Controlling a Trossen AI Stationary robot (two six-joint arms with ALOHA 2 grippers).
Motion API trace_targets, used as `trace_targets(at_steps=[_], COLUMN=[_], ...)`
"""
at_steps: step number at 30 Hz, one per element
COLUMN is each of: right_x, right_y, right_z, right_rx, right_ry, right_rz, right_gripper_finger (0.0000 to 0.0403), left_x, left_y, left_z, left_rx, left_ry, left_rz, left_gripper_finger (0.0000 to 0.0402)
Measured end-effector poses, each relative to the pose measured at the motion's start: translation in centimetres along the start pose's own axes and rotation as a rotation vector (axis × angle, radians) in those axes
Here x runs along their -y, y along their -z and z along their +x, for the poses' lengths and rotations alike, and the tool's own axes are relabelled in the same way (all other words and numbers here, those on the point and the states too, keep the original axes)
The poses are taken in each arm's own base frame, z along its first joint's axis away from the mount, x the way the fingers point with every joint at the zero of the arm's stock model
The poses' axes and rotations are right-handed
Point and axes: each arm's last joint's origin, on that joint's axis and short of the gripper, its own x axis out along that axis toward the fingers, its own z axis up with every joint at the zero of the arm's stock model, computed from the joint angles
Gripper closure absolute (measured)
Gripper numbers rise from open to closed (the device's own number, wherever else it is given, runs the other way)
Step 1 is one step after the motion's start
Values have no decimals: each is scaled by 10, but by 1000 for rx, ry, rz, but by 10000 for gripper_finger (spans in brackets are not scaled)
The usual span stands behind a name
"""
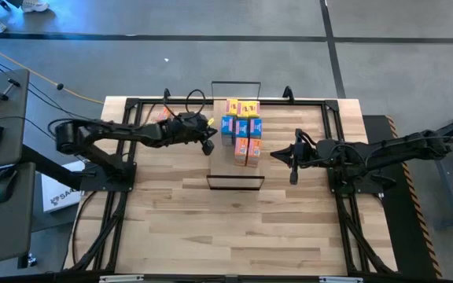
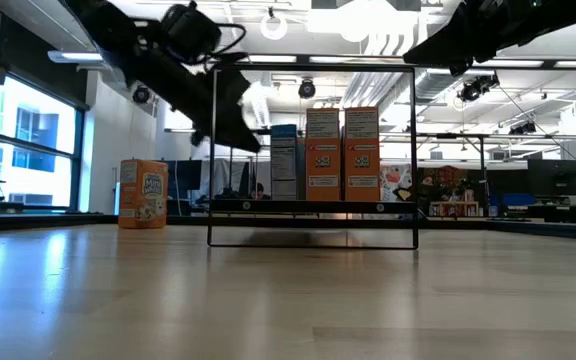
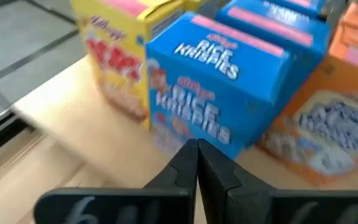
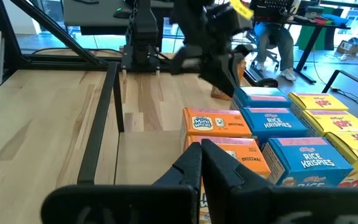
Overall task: Stack cereal on shelf
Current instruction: Put the blue cereal box on the shelf aligned with the other blue cereal boxes on the shelf, then put the orange cereal box on the shelf aligned with the other orange cereal boxes on the shelf
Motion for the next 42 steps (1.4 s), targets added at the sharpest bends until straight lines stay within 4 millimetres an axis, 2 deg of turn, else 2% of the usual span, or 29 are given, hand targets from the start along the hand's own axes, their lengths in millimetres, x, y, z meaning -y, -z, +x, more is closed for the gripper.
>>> trace_targets(at_steps=[5,10,15,20,26,31,42], right_x=[0,0,0,0,0,0,0], right_y=[0,0,0,-1,-1,-1,0], right_z=[0,0,0,0,0,0,0], right_rx=[1,2,2,8,9,6,2], right_ry=[0,0,0,1,-1,-4,-5], right_rz=[-1,-2,-1,2,2,2,1], right_gripper_finger=[403,403,403,403,403,403,403], left_x=[-14,-36,-56,-76,-103,-119,-130], left_y=[-13,-33,-49,-59,-55,-47,-36], left_z=[-36,-71,-96,-108,-100,-85,-67], left_rx=[-67,-224,-460,-616,-702,-776,-871], left_ry=[-55,-160,-253,-333,-344,-392,-464], left_rz=[-33,-75,-120,-186,-355,-373,-262], left_gripper_finger=[401,391,338,270,190,146,131])
